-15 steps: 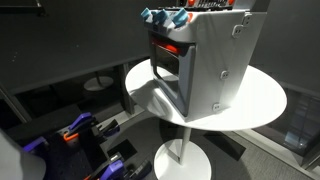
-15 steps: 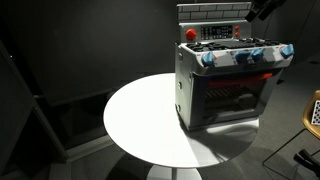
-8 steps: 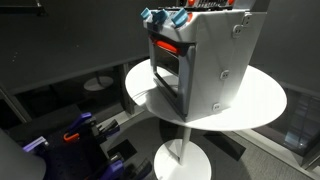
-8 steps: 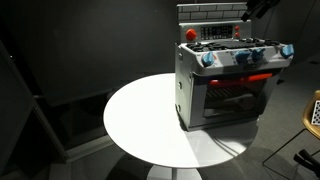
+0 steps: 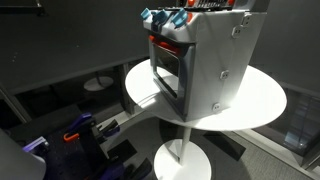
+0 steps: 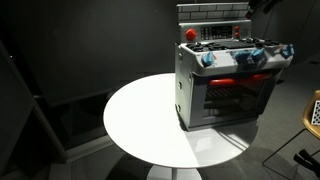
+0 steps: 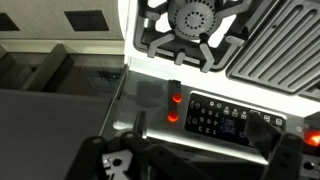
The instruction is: Press the top right orange button on the stove
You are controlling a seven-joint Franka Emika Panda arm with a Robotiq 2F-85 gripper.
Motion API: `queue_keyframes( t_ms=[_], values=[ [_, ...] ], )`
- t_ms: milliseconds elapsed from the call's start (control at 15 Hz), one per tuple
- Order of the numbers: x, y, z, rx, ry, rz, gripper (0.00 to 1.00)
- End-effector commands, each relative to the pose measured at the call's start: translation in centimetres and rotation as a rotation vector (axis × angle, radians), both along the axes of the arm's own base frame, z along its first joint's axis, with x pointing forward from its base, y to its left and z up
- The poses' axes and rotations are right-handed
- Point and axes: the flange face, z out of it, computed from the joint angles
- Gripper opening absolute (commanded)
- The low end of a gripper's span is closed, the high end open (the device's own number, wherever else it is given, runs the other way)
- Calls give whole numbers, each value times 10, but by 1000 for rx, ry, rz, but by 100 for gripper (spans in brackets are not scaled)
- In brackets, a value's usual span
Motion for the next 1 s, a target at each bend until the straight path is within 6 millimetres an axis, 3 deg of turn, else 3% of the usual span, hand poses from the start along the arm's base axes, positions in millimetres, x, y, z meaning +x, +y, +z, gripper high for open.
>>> queue_keyframes(
  t_ms=[0, 400, 933],
  values=[
    [6, -9, 5, -20, -5, -52, 100],
    [1, -6, -1, -5, -1, -26, 100],
    [12, -28, -10, -139, -59, -93, 100]
  ],
)
